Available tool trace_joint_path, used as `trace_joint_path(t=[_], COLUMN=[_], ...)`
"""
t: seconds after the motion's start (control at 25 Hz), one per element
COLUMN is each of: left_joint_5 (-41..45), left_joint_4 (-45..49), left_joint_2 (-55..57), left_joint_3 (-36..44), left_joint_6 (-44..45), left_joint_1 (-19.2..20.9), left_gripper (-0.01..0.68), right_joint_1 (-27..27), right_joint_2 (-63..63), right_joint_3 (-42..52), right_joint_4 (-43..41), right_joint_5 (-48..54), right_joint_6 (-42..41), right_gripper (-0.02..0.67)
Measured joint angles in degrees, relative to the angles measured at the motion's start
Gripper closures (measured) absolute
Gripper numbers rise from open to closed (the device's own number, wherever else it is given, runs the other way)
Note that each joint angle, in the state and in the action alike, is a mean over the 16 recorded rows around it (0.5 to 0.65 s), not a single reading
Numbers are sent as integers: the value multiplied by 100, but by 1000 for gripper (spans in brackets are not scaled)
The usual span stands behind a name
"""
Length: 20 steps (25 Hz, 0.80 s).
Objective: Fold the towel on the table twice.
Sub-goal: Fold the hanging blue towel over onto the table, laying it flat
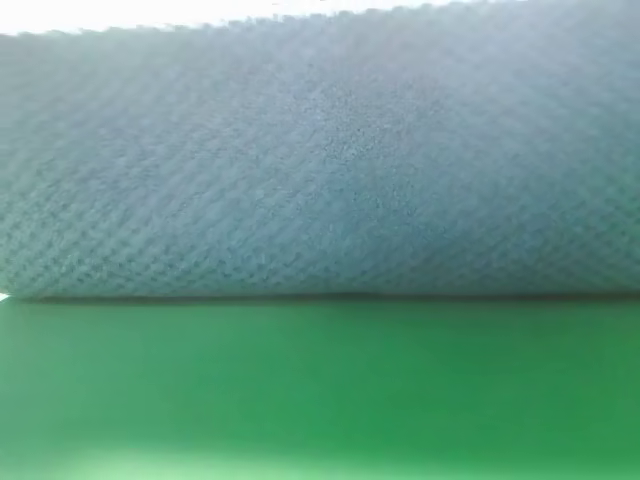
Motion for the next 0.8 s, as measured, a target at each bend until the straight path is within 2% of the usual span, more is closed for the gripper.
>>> trace_joint_path(t=[0.4,0.8], left_joint_5=[-668,-1056], left_joint_4=[-324,-356], left_joint_2=[1702,3154], left_joint_3=[-1156,-2231], left_joint_6=[503,668], left_joint_1=[0,0], left_gripper=[673,669], right_joint_1=[0,0], right_joint_2=[1896,3416], right_joint_3=[-921,-1759], right_joint_4=[-46,-57], right_joint_5=[-1189,-1950], right_joint_6=[-254,-449], right_gripper=[649,649])
